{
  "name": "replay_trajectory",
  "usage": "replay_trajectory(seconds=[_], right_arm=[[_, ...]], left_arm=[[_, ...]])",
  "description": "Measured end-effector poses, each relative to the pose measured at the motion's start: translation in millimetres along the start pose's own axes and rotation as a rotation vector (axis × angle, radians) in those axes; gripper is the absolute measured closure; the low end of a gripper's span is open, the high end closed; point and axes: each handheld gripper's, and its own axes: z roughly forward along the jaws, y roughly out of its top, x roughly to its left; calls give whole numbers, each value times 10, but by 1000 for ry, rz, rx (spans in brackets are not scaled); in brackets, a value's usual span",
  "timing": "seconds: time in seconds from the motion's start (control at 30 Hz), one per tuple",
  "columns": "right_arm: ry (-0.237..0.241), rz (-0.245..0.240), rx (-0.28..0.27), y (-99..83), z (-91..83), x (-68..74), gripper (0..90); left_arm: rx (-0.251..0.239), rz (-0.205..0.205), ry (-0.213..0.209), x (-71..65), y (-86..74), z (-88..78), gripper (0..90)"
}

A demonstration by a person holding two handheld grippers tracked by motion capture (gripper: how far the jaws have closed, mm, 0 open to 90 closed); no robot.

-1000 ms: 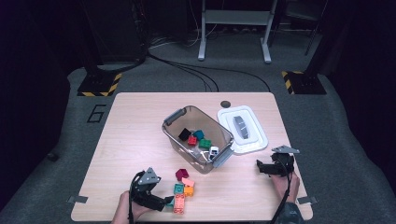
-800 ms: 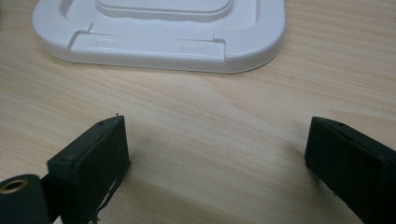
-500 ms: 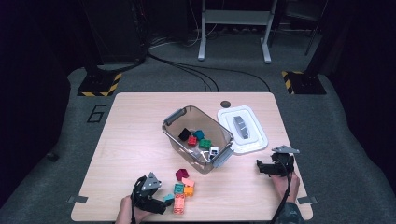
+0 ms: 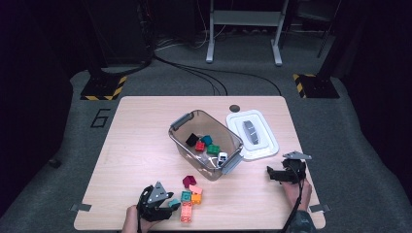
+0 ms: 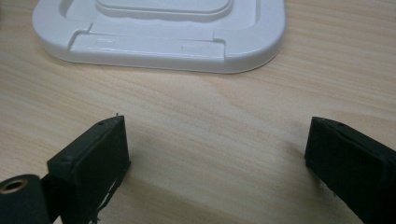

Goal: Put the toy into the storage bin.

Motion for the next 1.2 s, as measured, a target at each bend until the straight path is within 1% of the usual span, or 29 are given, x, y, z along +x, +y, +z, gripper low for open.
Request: replay_trajectory(seconds=[0.1,0.17,0.23,0.27,0.3,0.33,0.37,0.43,0.5,0.53,0.6,0.67,0.73,0.83,0.87,0.93,1.0,1.07,1.2], right_arm=[[-2,0,1,0,-1,0,54],[-2,0,0,0,0,0,54],[0,0,0,0,0,0,54],[0,1,0,0,0,0,54],[-1,0,0,0,-1,0,54],[0,0,0,0,0,-1,54],[1,0,0,0,0,-1,54],[1,0,0,0,0,-1,54],[1,0,0,1,1,-2,54],[1,-1,0,0,1,-2,54],[0,-1,1,1,-1,-2,54],[1,-1,0,0,0,-2,54],[1,-1,0,0,0,-2,54],[1,-1,0,0,0,-2,54],[1,0,0,0,0,-2,54],[-1,-1,0,0,0,-2,54],[0,-1,1,1,0,-2,54],[0,-1,1,1,0,-2,54],[0,-1,0,1,0,-3,53]], left_arm=[[-1,2,0,-8,-12,13,666],[-5,-4,-7,7,-15,13,670],[-11,-9,-4,22,-13,13,672],[-25,-23,-7,23,-15,21,673],[-22,-25,-13,35,-12,18,674],[-24,-20,-7,46,-7,21,674],[-17,-14,-11,58,3,17,674],[-27,-26,-10,69,22,10,675],[-35,-28,-2,86,44,-3,675],[-29,-24,-2,104,56,-16,675],[-40,-34,4,135,72,-27,675],[-43,-36,10,172,91,-45,675],[-48,-47,13,216,111,-69,675],[-55,-52,30,293,141,-103,675],[-53,-49,44,321,154,-116,675],[-61,-56,57,383,177,-137,675],[-60,-54,73,453,207,-164,675],[-77,-73,82,522,231,-182,675],[-89,-94,94,659,283,-213,675]])
